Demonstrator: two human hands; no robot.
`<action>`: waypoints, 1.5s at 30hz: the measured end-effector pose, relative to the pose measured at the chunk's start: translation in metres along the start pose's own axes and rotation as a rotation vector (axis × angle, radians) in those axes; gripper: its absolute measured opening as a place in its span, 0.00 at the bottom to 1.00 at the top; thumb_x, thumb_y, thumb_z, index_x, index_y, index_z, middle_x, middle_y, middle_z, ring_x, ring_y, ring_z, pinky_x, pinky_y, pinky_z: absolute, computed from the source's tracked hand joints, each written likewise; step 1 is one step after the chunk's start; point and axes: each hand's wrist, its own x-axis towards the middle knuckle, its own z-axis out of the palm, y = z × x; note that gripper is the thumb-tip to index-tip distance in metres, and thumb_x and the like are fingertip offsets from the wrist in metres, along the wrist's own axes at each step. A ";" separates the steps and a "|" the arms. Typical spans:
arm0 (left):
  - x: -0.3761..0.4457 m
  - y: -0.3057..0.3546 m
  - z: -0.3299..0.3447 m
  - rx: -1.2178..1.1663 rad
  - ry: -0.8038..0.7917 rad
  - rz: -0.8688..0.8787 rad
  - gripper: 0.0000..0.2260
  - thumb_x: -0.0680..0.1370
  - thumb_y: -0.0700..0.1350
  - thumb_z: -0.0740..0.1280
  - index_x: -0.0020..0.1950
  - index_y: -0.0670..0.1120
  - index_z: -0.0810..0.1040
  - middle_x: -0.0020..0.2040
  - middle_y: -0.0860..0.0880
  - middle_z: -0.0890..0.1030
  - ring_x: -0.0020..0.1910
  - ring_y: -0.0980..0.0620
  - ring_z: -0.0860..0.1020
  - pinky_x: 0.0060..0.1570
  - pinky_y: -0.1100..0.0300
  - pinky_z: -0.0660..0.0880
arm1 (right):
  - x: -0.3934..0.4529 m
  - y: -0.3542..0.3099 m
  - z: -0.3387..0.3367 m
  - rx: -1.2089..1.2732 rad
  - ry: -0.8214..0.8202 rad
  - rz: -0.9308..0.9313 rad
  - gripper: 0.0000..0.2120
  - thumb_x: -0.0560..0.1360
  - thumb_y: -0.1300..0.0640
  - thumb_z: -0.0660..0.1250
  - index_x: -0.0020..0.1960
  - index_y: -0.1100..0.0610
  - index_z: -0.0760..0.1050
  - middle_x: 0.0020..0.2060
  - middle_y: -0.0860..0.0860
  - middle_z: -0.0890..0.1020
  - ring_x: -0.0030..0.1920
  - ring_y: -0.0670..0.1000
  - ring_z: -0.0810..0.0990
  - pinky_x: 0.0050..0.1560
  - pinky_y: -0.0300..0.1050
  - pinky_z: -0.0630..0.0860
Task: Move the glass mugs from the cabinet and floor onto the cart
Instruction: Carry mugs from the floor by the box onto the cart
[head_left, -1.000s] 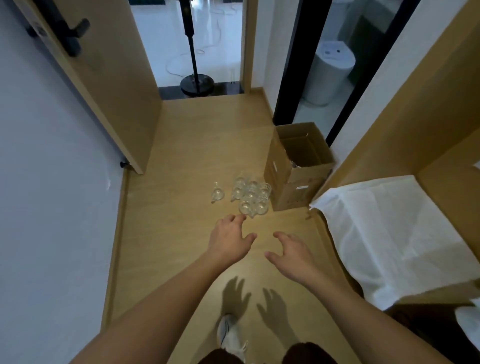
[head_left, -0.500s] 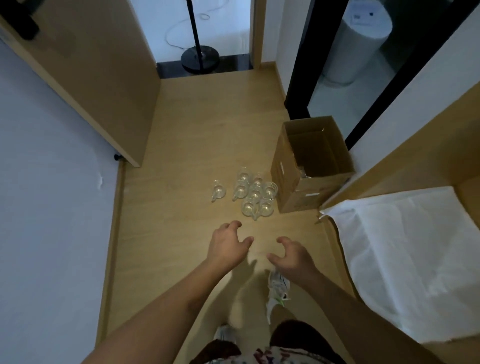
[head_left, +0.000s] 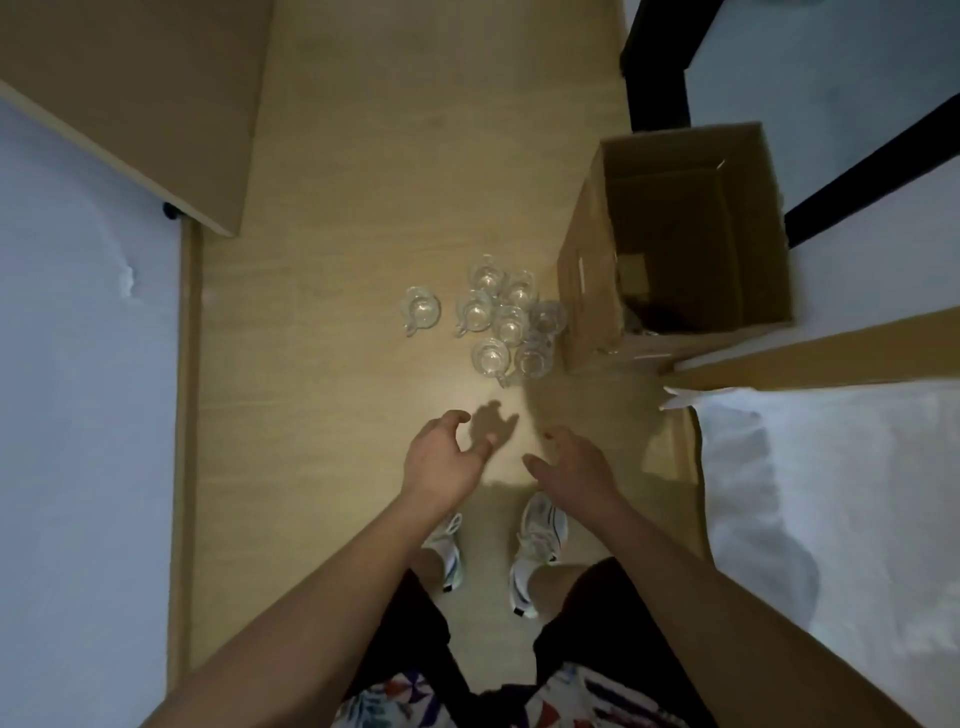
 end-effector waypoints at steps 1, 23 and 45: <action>0.022 -0.006 0.011 -0.022 -0.012 -0.021 0.23 0.77 0.57 0.69 0.69 0.49 0.75 0.67 0.45 0.77 0.66 0.44 0.75 0.61 0.56 0.69 | 0.022 0.007 0.009 0.007 -0.009 0.018 0.27 0.76 0.45 0.69 0.71 0.55 0.71 0.63 0.58 0.78 0.63 0.58 0.77 0.60 0.47 0.72; 0.401 -0.118 0.262 -0.896 -0.311 -0.372 0.13 0.80 0.51 0.66 0.64 0.52 0.79 0.55 0.53 0.83 0.56 0.53 0.77 0.60 0.53 0.72 | 0.430 0.100 0.203 1.149 0.031 0.273 0.04 0.80 0.54 0.67 0.47 0.51 0.80 0.31 0.44 0.78 0.27 0.40 0.76 0.26 0.36 0.69; 0.220 -0.065 0.096 -1.026 -0.281 -0.542 0.19 0.80 0.51 0.67 0.68 0.46 0.72 0.55 0.42 0.74 0.45 0.46 0.76 0.37 0.55 0.75 | 0.214 0.039 0.092 1.115 -0.018 0.528 0.13 0.79 0.44 0.68 0.44 0.53 0.72 0.40 0.52 0.72 0.37 0.49 0.69 0.37 0.43 0.65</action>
